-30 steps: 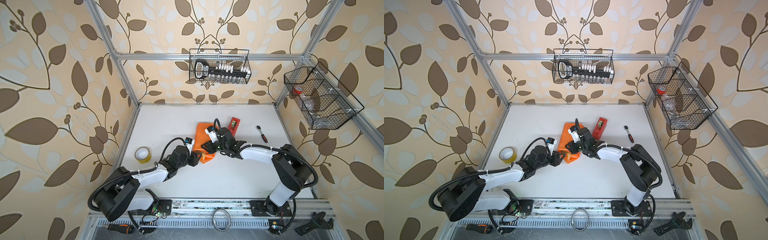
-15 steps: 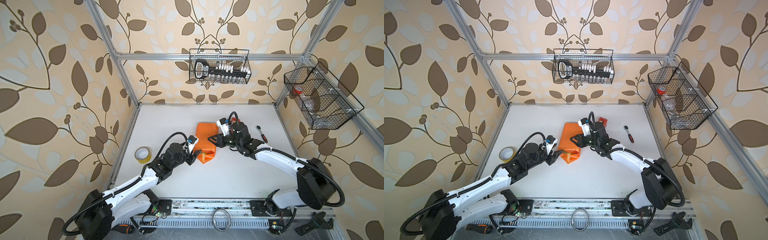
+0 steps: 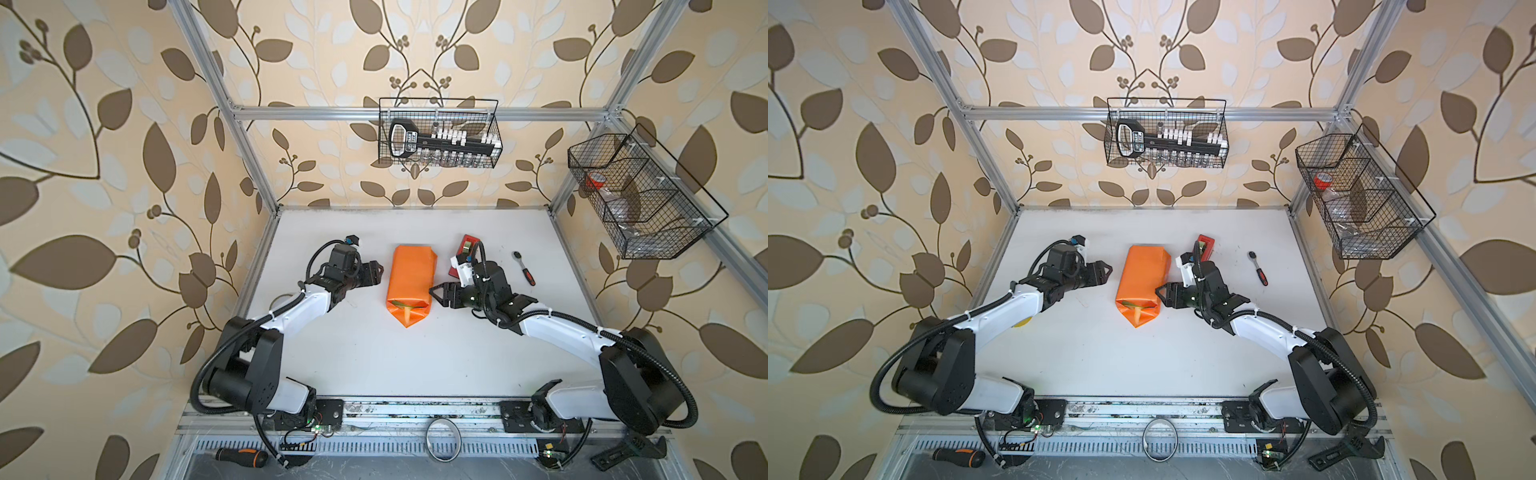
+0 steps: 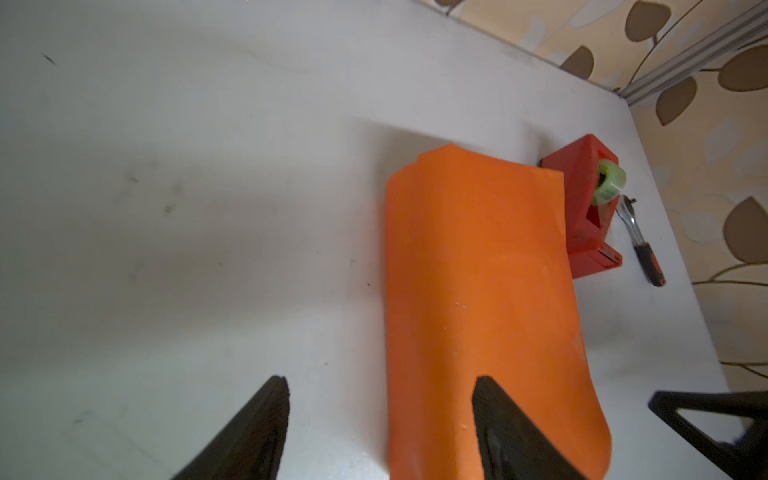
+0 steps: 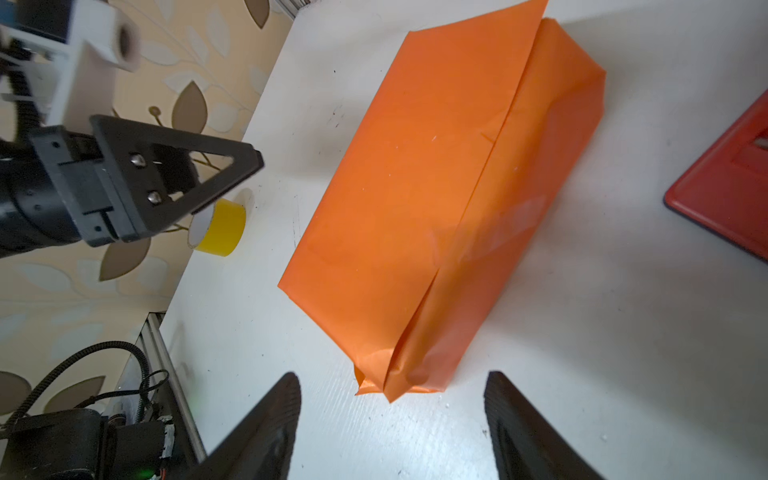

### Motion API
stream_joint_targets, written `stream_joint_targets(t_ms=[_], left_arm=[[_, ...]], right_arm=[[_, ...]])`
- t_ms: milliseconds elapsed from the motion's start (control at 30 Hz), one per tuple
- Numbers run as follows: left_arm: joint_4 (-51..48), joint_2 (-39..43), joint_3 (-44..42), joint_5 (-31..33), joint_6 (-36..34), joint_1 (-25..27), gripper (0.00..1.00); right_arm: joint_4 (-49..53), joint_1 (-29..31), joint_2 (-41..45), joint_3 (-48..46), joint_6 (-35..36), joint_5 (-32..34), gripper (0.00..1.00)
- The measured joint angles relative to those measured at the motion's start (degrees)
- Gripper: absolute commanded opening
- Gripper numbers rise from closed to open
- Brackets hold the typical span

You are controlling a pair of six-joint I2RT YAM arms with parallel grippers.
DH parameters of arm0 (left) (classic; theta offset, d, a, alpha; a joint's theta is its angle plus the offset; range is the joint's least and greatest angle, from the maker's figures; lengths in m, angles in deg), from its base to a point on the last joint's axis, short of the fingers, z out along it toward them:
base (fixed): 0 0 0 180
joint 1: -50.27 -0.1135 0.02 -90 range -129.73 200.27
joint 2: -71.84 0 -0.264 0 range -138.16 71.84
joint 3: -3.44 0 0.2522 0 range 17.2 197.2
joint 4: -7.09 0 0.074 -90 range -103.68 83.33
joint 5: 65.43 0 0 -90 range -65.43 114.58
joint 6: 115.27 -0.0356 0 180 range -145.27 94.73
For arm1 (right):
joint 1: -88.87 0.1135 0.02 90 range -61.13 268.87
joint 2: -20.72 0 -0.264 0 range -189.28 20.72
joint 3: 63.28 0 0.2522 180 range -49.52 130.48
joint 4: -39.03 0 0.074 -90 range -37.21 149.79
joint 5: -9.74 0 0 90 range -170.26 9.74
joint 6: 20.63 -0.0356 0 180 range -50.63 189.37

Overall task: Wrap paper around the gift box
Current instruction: 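Open both grippers and draw them back from the box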

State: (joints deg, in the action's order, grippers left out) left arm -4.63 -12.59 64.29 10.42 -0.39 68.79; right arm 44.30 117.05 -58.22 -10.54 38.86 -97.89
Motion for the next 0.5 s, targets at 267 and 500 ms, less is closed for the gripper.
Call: stream_joint_targets(t_ms=[267, 500], left_arm=[[3.04, -7.69, 0.26, -9.99, 6.43, 7.50, 0.75], [9.20, -1.92, -9.38, -9.88, 6.60, 13.64, 0.77]], right_arm=[[-2.08, -4.72, -0.72, -2.58, -1.03, -2.51, 0.75], [-0.83, -7.10, 1.62, -4.20, -0.52, -2.73, 0.75]])
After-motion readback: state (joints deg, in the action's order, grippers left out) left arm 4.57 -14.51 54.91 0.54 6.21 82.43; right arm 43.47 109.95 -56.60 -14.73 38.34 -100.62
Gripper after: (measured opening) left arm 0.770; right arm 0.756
